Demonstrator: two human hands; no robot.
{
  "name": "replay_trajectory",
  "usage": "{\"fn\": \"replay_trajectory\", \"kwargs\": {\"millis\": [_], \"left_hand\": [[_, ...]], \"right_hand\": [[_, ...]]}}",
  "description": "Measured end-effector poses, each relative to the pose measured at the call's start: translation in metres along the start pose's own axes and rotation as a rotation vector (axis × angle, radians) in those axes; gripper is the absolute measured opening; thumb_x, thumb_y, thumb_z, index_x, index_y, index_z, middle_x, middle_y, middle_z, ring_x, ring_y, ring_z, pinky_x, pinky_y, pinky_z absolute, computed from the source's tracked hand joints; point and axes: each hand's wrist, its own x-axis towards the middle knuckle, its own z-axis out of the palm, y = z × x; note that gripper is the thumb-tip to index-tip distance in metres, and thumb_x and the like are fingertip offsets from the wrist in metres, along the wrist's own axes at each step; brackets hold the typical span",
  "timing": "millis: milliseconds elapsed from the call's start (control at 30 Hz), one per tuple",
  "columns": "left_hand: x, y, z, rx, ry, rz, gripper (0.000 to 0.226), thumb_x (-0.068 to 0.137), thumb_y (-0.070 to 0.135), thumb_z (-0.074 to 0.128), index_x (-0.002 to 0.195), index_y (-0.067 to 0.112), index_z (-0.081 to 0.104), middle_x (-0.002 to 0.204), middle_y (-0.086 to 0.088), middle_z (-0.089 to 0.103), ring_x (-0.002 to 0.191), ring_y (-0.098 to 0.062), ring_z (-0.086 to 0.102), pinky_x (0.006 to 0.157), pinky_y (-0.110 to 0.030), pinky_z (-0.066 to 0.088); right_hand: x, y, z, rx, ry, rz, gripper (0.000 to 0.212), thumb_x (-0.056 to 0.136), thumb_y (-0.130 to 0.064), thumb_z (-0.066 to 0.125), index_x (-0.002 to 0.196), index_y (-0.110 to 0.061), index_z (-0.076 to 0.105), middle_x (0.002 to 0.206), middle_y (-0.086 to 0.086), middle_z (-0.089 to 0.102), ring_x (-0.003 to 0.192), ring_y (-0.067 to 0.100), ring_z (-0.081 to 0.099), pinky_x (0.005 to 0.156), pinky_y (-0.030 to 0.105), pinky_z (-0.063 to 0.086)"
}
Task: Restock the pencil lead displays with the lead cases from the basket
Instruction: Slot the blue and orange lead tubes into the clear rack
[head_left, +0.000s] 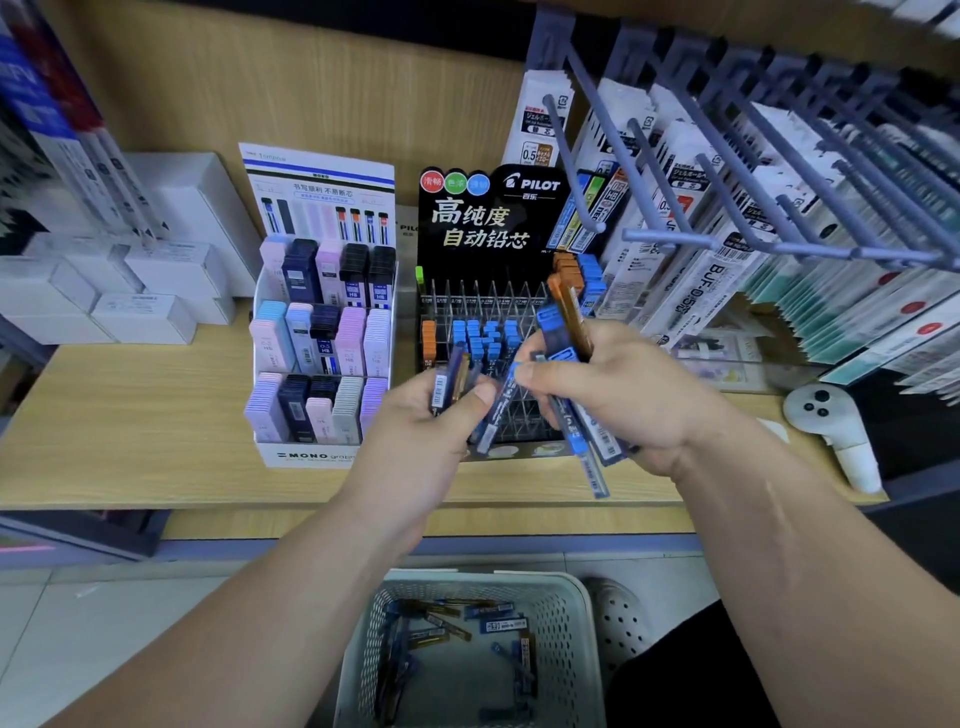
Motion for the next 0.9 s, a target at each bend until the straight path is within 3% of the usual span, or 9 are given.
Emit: {"fn": "replay_trajectory", "kwargs": {"millis": [67, 167, 300, 367, 467, 533, 667, 800, 900], "left_hand": [[-0.001, 0.002, 0.001, -0.055, -0.079, -0.030, 0.012, 0.095, 0.028, 0.064, 0.085, 0.026, 0.069, 0.061, 0.005, 0.057, 0.045, -0.009, 0.031, 0.049, -0.027, 0.020], [-0.003, 0.003, 0.002, -0.099, -0.128, -0.084, 0.008, 0.095, 0.024, 0.063, 0.097, 0.017, 0.067, 0.086, -0.013, 0.072, 0.048, -0.013, 0.027, 0.049, -0.027, 0.018], [-0.002, 0.000, 0.001, -0.103, -0.060, -0.122, 0.004, 0.097, 0.013, 0.062, 0.096, 0.016, 0.065, 0.081, -0.010, 0.074, 0.048, -0.013, 0.026, 0.047, -0.025, 0.019], [0.000, -0.003, -0.001, -0.117, 0.006, -0.130, 0.005, 0.098, 0.014, 0.060, 0.096, 0.015, 0.064, 0.079, -0.009, 0.074, 0.047, -0.013, 0.025, 0.047, -0.025, 0.019], [0.002, -0.004, -0.004, -0.154, 0.068, -0.144, 0.004, 0.098, 0.015, 0.059, 0.099, 0.013, 0.063, 0.079, -0.010, 0.074, 0.047, -0.013, 0.023, 0.043, -0.022, 0.019], [0.002, -0.003, -0.006, -0.169, 0.079, -0.147, 0.007, 0.098, 0.017, 0.060, 0.102, 0.011, 0.061, 0.080, -0.010, 0.074, 0.049, -0.014, 0.023, 0.043, -0.023, 0.018], [0.000, 0.000, -0.006, -0.194, 0.069, -0.139, 0.004, 0.098, 0.016, 0.060, 0.100, 0.013, 0.062, 0.079, -0.009, 0.074, 0.050, -0.014, 0.022, 0.045, -0.024, 0.017], [-0.002, 0.001, -0.006, -0.197, 0.068, -0.145, 0.003, 0.098, 0.015, 0.060, 0.097, 0.015, 0.063, 0.079, -0.009, 0.074, 0.050, -0.014, 0.024, 0.044, -0.024, 0.018], [-0.002, 0.001, -0.006, -0.196, 0.077, -0.155, 0.003, 0.098, 0.015, 0.060, 0.099, 0.014, 0.062, 0.079, -0.009, 0.074, 0.050, -0.014, 0.024, 0.044, -0.023, 0.018]], "right_hand": [[-0.002, 0.002, 0.003, 0.055, 0.008, 0.030, 0.008, 0.087, -0.019, 0.076, 0.085, -0.022, 0.069, 0.063, -0.008, 0.064, 0.062, 0.012, 0.060, 0.077, 0.034, 0.046], [-0.002, 0.004, 0.007, 0.115, 0.022, 0.078, 0.009, 0.090, -0.013, 0.073, 0.087, -0.018, 0.067, 0.062, -0.010, 0.065, 0.058, 0.006, 0.061, 0.073, 0.029, 0.045], [0.003, 0.009, 0.010, 0.095, 0.116, 0.108, 0.007, 0.090, -0.023, 0.075, 0.089, -0.018, 0.070, 0.071, -0.008, 0.066, 0.070, 0.010, 0.060, 0.076, 0.032, 0.044], [0.008, 0.010, 0.011, 0.035, 0.285, 0.124, 0.012, 0.092, -0.026, 0.072, 0.089, -0.015, 0.067, 0.075, 0.001, 0.059, 0.072, 0.018, 0.053, 0.067, 0.028, 0.044], [0.018, 0.012, 0.016, -0.128, 0.459, 0.082, 0.012, 0.095, -0.023, 0.066, 0.091, -0.012, 0.064, 0.070, 0.004, 0.051, 0.057, 0.020, 0.043, 0.047, 0.022, 0.036], [0.025, 0.014, 0.021, -0.257, 0.461, 0.069, 0.008, 0.095, -0.024, 0.066, 0.094, -0.016, 0.064, 0.066, 0.000, 0.053, 0.052, 0.017, 0.046, 0.045, 0.024, 0.036], [0.033, 0.018, 0.025, -0.436, 0.445, 0.084, 0.013, 0.097, -0.028, 0.064, 0.097, -0.015, 0.062, 0.071, 0.002, 0.056, 0.059, 0.021, 0.052, 0.050, 0.028, 0.040], [0.035, 0.018, 0.025, -0.494, 0.424, 0.083, 0.012, 0.097, -0.028, 0.062, 0.098, -0.015, 0.062, 0.072, 0.001, 0.056, 0.058, 0.019, 0.051, 0.050, 0.027, 0.040], [0.035, 0.018, 0.025, -0.519, 0.384, 0.054, 0.013, 0.097, -0.028, 0.061, 0.098, -0.014, 0.062, 0.072, 0.002, 0.056, 0.062, 0.022, 0.051, 0.057, 0.034, 0.045]]}}
